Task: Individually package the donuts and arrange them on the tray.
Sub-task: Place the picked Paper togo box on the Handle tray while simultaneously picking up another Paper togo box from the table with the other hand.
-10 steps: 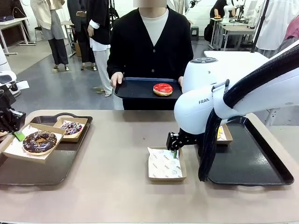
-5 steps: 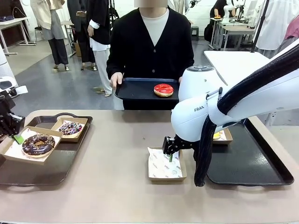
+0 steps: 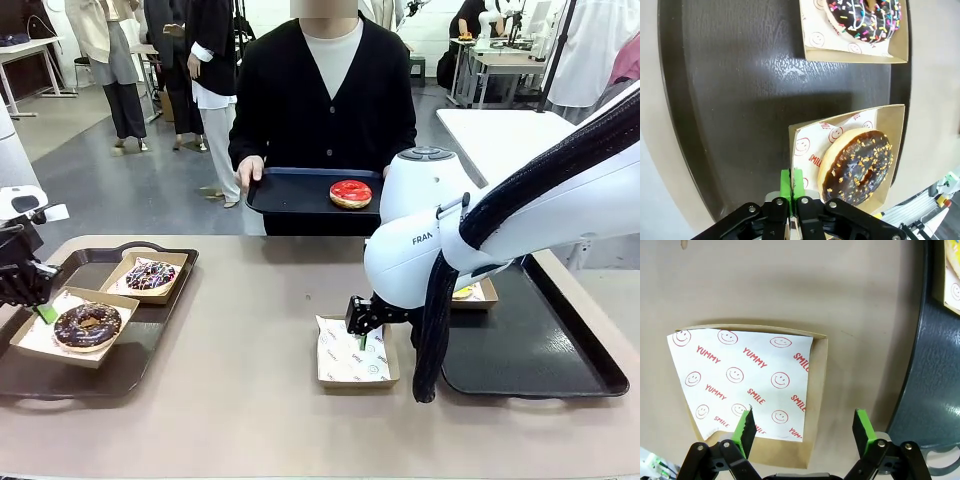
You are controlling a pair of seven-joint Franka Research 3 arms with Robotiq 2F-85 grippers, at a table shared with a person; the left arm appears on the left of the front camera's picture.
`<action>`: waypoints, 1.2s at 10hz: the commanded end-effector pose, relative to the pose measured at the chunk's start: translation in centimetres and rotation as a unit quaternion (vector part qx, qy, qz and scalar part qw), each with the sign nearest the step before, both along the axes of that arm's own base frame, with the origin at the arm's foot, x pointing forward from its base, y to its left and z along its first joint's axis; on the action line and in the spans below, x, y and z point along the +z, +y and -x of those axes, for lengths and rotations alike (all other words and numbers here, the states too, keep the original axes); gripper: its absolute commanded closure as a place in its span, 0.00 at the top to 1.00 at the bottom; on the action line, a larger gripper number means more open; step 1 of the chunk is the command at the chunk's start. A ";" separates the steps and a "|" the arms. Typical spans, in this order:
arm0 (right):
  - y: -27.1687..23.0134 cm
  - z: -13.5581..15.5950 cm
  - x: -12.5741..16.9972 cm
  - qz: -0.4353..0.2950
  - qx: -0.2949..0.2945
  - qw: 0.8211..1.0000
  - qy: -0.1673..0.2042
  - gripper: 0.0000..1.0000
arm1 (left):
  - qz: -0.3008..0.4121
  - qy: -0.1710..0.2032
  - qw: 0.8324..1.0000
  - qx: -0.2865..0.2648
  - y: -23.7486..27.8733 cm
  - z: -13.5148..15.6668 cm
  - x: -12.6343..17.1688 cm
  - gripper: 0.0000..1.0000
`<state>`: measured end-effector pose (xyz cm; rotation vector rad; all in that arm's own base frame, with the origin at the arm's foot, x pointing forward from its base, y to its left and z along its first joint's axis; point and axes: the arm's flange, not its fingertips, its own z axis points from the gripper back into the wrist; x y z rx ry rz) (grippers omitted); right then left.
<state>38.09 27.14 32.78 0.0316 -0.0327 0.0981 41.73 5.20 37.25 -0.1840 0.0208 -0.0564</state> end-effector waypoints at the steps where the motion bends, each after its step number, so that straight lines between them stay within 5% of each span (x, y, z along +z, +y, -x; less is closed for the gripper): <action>1: 0.2 -0.1 -0.5 -0.019 -0.002 1.000 -0.001 1.00 | -0.011 -0.006 1.000 0.000 0.5 -0.8 -0.4 0.02; 9: 0.3 -0.1 -0.8 -0.024 0.007 1.000 0.003 1.00 | -0.067 -0.013 0.997 -0.023 -0.4 -0.9 -0.5 0.02; 10: 0.3 -0.1 -0.9 -0.022 0.010 1.000 0.002 0.42 | -0.064 -0.016 0.998 -0.020 -0.5 -1.0 -0.4 0.12; 11: 0.2 -0.2 -0.9 -0.023 0.010 1.000 0.004 0.42 | -0.059 -0.016 0.998 -0.018 -0.5 -1.1 -0.5 0.57; 12: 0.2 -0.2 -0.9 -0.024 0.008 1.000 0.003 0.00 | -0.059 -0.015 0.998 -0.021 -0.6 -1.0 -0.4 0.67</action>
